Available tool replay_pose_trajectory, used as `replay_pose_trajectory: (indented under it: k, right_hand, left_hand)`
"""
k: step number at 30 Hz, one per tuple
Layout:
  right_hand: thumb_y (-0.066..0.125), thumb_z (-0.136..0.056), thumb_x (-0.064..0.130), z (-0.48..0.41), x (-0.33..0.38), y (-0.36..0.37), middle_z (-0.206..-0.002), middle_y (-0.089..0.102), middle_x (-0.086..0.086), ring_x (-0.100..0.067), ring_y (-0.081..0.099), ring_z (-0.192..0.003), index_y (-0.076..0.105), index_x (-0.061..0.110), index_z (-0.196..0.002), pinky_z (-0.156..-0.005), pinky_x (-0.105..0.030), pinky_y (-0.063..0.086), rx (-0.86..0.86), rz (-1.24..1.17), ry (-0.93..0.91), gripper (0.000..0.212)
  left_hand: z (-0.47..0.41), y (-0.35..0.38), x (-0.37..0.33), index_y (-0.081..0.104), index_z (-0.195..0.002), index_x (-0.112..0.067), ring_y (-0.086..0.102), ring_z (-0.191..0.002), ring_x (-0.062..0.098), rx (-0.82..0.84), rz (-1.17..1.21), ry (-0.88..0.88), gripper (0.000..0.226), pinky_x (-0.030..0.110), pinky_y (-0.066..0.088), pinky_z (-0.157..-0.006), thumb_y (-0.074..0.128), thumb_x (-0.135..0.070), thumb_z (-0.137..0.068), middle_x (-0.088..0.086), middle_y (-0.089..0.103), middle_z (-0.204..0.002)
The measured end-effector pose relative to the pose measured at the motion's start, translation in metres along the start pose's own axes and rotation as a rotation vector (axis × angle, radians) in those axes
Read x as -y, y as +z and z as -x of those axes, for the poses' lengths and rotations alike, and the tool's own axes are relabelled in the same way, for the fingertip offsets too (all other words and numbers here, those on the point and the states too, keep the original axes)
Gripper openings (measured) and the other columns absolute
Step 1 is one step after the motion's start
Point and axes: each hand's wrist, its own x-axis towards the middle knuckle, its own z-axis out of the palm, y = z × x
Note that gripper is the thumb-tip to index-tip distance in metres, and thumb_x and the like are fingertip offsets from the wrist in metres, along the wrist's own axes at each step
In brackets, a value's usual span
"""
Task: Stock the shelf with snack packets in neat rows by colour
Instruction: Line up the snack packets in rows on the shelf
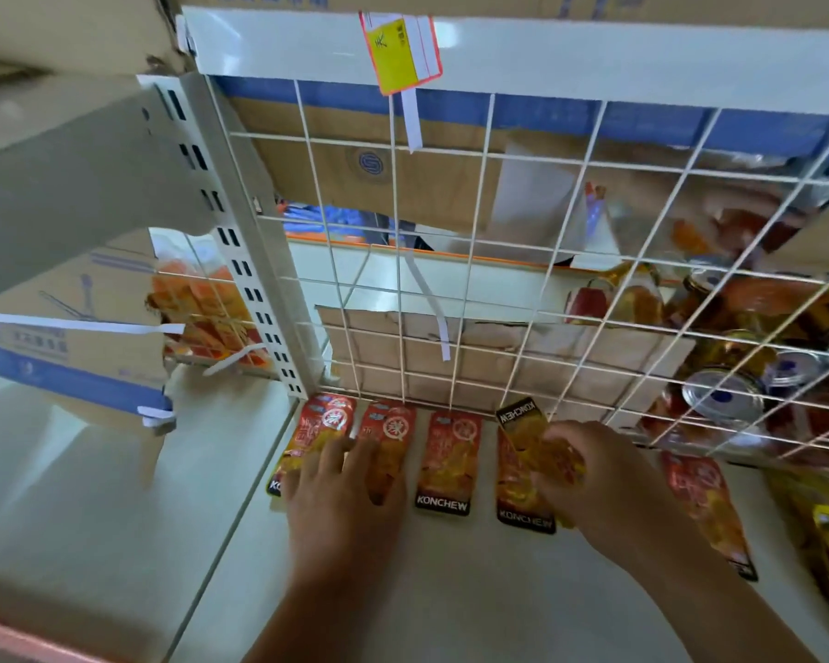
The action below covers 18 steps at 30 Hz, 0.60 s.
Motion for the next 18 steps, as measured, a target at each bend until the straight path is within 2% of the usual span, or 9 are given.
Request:
replay_pose_trajectory:
  k: [3,7,18]
  right_hand:
    - [0.074,-0.084,0.041,0.001,-0.001,0.001,-0.110,0.051,0.022,-0.001,0.047,-0.104,0.061,0.033,-0.127,-0.080,-0.016,0.034,0.001,-0.016,0.003,0.046]
    - [0.074,-0.084,0.042,0.003,-0.001,0.002,-0.112,0.050,0.022,-0.002,0.045,-0.106,0.061,0.034,-0.126,-0.085,-0.022,0.035,-0.009,-0.002,0.017,0.045]
    - [0.075,-0.083,0.039,0.016,0.005,0.006,-0.109,0.047,0.021,-0.002,0.046,-0.102,0.062,0.033,-0.124,-0.083,-0.021,0.035,-0.022,0.002,0.060,0.043]
  left_hand:
    - [-0.001,0.003,0.002,0.072,-0.114,-0.032,0.060,-0.109,0.028,-0.025,-0.002,0.013,0.048,0.046,0.038,-0.094,0.059,-0.061,-0.078,-0.004,0.066,-0.115]
    - [-0.002,0.004,0.003,0.072,-0.115,-0.032,0.059,-0.111,0.028,-0.009,-0.010,0.017,0.052,0.047,0.039,-0.095,0.053,-0.065,-0.079,-0.004,0.066,-0.116]
    - [0.000,0.001,0.002,0.072,-0.116,-0.030,0.058,-0.111,0.027,-0.016,0.026,0.034,0.055,0.049,0.040,-0.096,0.053,-0.067,-0.080,-0.004,0.066,-0.115]
